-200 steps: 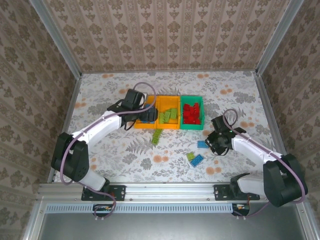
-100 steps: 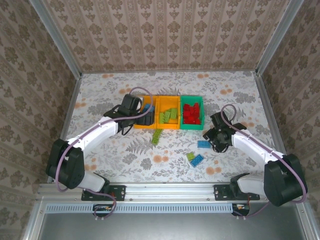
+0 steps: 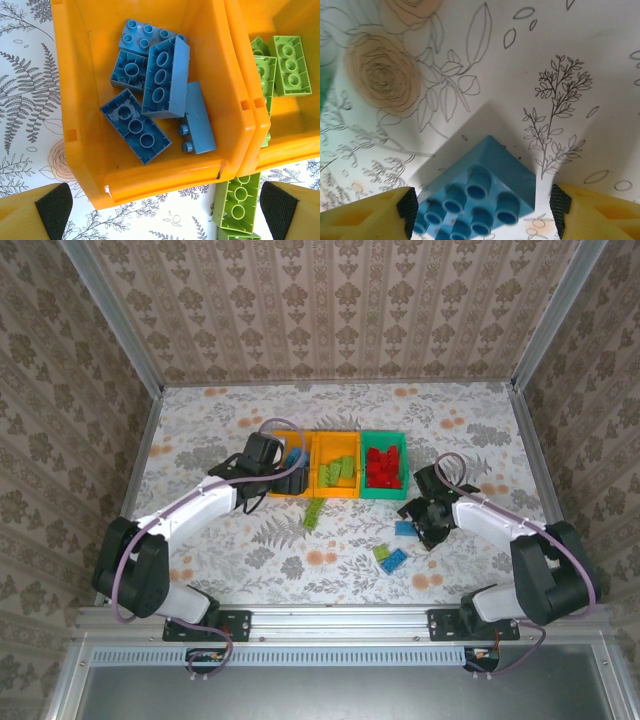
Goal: Sort the legos into containers by color
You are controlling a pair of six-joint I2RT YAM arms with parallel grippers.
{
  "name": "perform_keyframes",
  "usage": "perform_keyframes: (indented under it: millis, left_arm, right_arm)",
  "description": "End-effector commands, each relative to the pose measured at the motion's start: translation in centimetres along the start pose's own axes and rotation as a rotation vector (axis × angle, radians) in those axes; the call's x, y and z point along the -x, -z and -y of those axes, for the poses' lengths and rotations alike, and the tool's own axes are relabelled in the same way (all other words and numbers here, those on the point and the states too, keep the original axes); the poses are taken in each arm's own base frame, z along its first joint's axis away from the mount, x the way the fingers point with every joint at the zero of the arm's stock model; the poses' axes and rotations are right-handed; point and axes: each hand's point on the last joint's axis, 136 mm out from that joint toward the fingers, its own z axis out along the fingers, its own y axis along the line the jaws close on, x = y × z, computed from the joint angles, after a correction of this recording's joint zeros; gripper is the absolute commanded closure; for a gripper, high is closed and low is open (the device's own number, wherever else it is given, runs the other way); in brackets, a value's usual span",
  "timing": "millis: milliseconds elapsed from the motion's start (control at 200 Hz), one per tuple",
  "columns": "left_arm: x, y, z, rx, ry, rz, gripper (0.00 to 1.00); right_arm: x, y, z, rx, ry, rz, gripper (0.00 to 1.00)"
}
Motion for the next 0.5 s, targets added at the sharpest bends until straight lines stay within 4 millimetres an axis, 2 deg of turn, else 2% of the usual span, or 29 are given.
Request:
perform_keyframes:
  millis: [0,85,195,215,285,400,495]
  left_arm:
    - [0.4,0.2,0.0,-0.001,0.004,0.024,0.00]
    - [0.4,0.3,0.0,-0.004,0.003,0.027,0.00]
    - [0.3,0.5,0.1,-0.014,0.009,0.036,0.00]
    - [0.3,0.6,0.1,-0.016,0.009,0.040,0.00]
    - [0.0,0.9,0.0,-0.017,0.010,0.047,0.00]
    - [-0.4,1.4,-0.3,-0.012,0.010,0.063,0.00]
    - [-0.8,1.6,-0.5,-0.013,0.007,0.075,0.00]
  right_arm:
    - [-0.6,-0.6,-0.8,-0.007,-0.024,-0.046,0.28]
    - [-0.5,-1.2,-0.4,-0.045,-0.009,-0.054,0.35]
    - [0.1,-2.1,0.2,-0.104,0.033,-0.047,0.50]
    - [0.0,-2.1,0.8,-0.132,0.041,-0.053,0.53]
    - [0.4,-2.0,0.7,-0.140,0.062,-0.038,0.63]
    - [1.1,-0.5,-1.2,-0.092,0.117,0.034,0.76]
    - [1.2,2.2,-5.3,0.009,0.221,0.106,0.79]
